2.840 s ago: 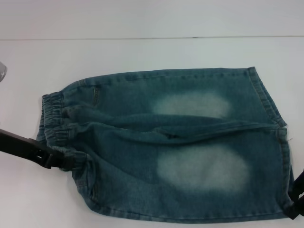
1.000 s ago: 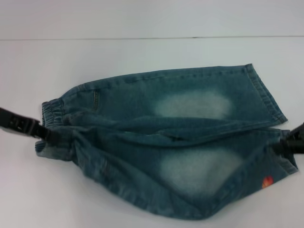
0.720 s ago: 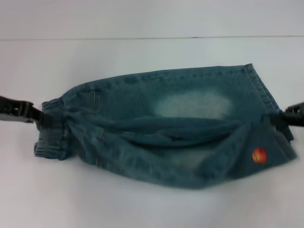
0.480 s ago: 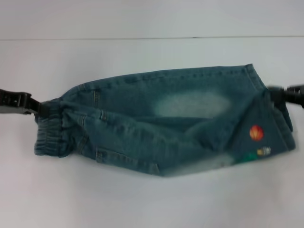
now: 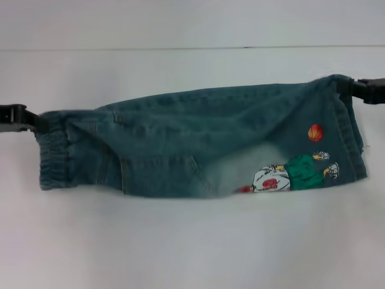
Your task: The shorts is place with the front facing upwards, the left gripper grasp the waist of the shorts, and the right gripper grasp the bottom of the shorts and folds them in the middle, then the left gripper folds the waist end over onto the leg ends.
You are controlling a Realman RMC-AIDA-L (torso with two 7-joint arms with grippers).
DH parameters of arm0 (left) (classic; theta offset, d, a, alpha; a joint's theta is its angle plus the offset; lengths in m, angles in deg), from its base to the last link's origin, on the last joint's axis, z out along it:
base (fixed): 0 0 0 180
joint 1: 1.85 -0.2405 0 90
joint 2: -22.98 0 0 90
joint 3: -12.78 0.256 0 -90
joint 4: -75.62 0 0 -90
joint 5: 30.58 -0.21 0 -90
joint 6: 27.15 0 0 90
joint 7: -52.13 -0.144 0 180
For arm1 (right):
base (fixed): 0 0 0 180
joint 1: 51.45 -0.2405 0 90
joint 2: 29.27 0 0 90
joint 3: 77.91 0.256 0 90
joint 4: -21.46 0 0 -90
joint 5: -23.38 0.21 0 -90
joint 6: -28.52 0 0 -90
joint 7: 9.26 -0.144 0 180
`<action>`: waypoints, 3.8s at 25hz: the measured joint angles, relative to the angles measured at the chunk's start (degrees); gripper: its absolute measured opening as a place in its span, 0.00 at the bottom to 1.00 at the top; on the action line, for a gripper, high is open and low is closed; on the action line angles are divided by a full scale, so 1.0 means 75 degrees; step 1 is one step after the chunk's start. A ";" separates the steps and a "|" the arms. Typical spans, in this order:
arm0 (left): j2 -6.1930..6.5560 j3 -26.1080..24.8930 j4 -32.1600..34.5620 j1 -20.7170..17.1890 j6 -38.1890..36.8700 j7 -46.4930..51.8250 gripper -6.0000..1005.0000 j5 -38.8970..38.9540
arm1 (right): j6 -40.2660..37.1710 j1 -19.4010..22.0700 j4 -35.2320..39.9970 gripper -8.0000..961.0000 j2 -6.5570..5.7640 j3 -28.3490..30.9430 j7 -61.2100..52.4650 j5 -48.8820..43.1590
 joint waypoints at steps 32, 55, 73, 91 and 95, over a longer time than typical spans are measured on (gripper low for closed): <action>-0.0184 -0.0023 -0.0781 -0.0323 0.2206 -0.0995 0.05 0.1074 | 0.3751 -0.0813 -0.0595 0.04 0.0975 -0.0545 0.0447 0.0709; -0.0307 0.0606 -0.1161 -0.0343 0.3136 -0.1188 0.05 0.1064 | 0.5304 -0.1282 -0.0914 0.04 0.1076 -0.1624 0.0460 0.0715; -0.0341 0.0562 -0.0930 -0.0414 0.3053 -0.1296 0.25 0.1145 | 0.5288 -0.1269 -0.0971 0.33 0.1092 -0.1730 0.0286 0.0709; -0.0067 0.0530 -0.0078 -0.0505 0.1426 -0.0989 0.83 0.1051 | 0.2696 -0.0987 -0.0770 0.95 0.0490 -0.1739 -0.0017 0.1195; -0.0087 0.0537 0.0599 -0.0614 0.0389 -0.1189 0.90 0.1183 | 0.0596 -0.0854 -0.0469 0.95 0.0095 -0.1752 -0.0223 0.1187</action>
